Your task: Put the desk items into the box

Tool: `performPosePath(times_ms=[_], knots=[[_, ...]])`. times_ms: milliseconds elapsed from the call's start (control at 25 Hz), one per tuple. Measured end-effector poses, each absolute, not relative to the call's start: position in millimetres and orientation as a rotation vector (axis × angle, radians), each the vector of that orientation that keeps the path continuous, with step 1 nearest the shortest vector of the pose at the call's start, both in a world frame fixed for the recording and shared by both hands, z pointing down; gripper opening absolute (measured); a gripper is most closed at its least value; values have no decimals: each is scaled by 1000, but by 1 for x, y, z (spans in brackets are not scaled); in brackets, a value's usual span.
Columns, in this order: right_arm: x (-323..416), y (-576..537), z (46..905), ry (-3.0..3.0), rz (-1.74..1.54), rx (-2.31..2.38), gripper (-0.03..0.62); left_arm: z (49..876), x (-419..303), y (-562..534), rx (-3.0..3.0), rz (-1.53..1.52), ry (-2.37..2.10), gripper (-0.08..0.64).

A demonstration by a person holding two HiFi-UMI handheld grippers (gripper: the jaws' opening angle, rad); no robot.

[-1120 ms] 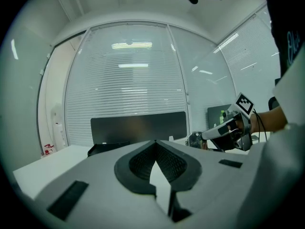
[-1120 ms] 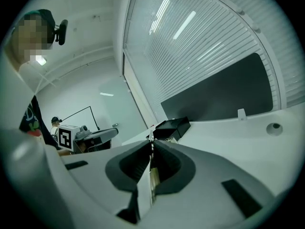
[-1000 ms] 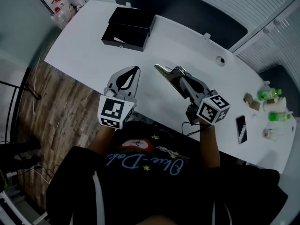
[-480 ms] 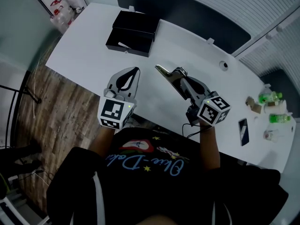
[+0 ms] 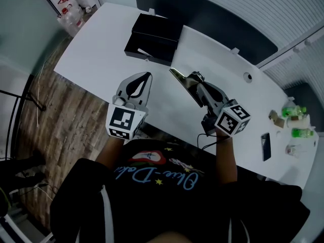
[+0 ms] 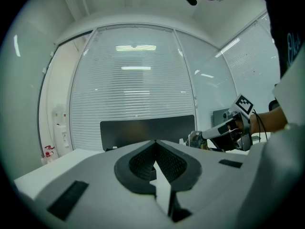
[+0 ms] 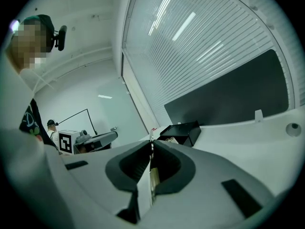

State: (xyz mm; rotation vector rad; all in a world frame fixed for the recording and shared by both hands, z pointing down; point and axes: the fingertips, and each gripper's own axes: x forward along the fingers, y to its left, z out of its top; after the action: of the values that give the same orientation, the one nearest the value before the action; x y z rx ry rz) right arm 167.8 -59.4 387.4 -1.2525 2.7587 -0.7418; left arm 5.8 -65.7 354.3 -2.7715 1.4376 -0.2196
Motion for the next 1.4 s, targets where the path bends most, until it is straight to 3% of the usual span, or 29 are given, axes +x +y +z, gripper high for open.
performPosePath(times_ms=[1400], knots=[[24, -135, 370, 2749, -712, -1222, 29, 354, -153, -119, -2728, -167, 1540, 8]])
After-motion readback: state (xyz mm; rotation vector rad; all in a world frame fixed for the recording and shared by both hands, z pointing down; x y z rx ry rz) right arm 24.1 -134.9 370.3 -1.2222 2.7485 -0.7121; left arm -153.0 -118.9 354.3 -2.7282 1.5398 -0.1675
